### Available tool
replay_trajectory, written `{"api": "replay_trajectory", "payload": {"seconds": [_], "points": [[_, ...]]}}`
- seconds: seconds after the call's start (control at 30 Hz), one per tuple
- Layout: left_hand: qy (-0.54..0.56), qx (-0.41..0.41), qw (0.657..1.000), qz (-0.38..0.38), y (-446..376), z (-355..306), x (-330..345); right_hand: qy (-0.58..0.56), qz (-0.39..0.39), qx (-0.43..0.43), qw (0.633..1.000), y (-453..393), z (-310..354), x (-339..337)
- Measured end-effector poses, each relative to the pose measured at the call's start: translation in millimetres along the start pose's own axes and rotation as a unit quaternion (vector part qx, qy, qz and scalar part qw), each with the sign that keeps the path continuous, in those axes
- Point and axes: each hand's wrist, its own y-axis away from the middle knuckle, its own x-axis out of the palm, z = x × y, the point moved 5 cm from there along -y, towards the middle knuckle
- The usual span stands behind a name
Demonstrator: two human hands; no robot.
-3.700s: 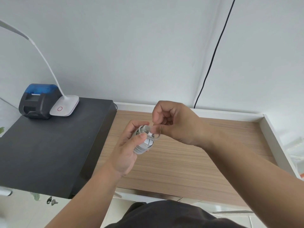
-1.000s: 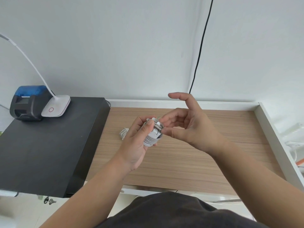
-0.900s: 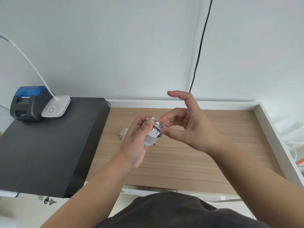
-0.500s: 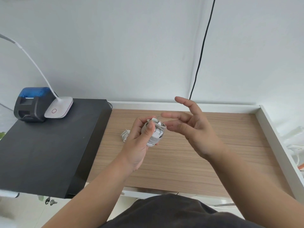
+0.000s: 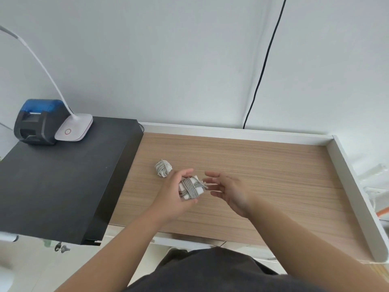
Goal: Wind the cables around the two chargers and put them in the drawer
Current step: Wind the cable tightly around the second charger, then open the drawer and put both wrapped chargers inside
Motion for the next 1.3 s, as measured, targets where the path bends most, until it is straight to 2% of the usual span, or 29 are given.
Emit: {"api": "replay_trajectory", "payload": {"seconds": [0.13,0.23,0.5,0.73,0.87,1.03,1.2,1.3], "points": [[-0.048,-0.029,0.998,0.002,0.9,38.1,2.8,0.162,-0.035,0.037,0.986,-20.9,-34.1,-5.5],[-0.082,-0.044,0.996,0.005,-0.2,62.4,3.3,0.228,-0.060,0.070,0.969,-33.1,-56.4,-10.6],[-0.031,-0.055,0.998,0.024,-11.7,96.7,2.9,0.221,-0.121,0.083,0.964,-53.1,-71.6,-12.6],[-0.079,-0.030,0.995,0.057,-15.9,101.7,4.3,0.234,-0.142,0.052,0.960,-56.1,-80.9,-17.6],[-0.067,-0.049,0.996,0.039,-7.4,108.7,3.1,0.243,-0.157,0.032,0.957,-50.6,-80.8,-15.8],[-0.071,-0.095,0.993,0.018,18.8,127.2,-8.7,0.388,-0.168,-0.043,0.905,-35.0,-85.4,-2.9],[-0.117,-0.070,0.990,0.022,45.1,145.8,-16.8,0.540,-0.218,-0.101,0.807,-16.1,-115.6,13.9],[-0.138,-0.029,0.989,0.039,58.2,155.7,-19.8,0.541,-0.255,-0.082,0.797,-2.3,-135.5,24.0]]}}
